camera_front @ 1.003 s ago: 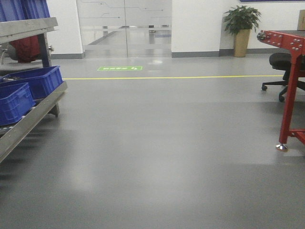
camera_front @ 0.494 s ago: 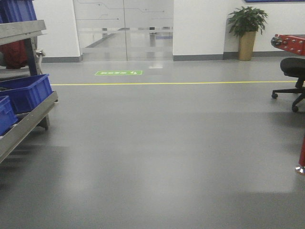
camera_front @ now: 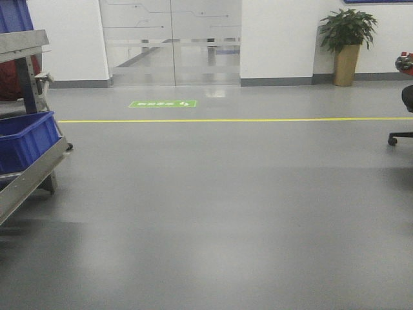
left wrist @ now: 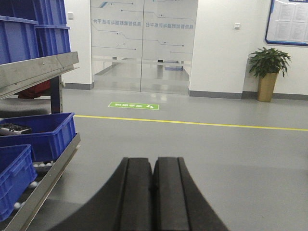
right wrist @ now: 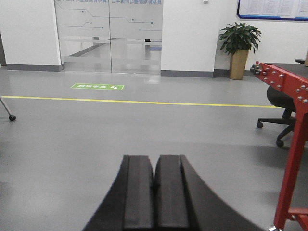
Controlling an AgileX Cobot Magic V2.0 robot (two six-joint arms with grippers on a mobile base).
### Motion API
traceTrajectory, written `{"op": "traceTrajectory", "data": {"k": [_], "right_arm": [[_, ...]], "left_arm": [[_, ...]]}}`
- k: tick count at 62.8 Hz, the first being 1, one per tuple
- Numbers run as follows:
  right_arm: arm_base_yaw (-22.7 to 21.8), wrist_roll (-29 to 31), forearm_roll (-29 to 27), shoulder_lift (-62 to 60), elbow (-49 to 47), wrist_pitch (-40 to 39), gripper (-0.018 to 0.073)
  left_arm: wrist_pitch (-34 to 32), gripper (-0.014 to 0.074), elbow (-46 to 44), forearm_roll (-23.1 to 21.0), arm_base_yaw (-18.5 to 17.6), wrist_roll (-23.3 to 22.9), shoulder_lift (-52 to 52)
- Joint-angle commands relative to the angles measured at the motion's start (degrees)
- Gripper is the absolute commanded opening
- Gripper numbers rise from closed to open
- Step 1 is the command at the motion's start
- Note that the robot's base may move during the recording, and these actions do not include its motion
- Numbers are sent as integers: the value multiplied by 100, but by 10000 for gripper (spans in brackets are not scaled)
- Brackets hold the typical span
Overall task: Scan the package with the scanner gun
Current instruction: 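Drive forward toward the glass doors and begin turning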
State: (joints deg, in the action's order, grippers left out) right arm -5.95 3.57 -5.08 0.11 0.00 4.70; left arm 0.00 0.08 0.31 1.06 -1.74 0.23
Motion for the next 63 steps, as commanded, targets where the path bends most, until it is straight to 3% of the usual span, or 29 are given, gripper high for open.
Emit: {"op": "traceTrajectory", "data": {"k": [1, 63], "right_arm": [[-29, 47, -23, -11, 0, -121, -162], [-29, 47, -23, -11, 0, -121, -162]], "left_arm": [[-100, -100, -8, 27, -18, -40, -23], [-100, -100, -8, 27, -18, -40, -23]]}}
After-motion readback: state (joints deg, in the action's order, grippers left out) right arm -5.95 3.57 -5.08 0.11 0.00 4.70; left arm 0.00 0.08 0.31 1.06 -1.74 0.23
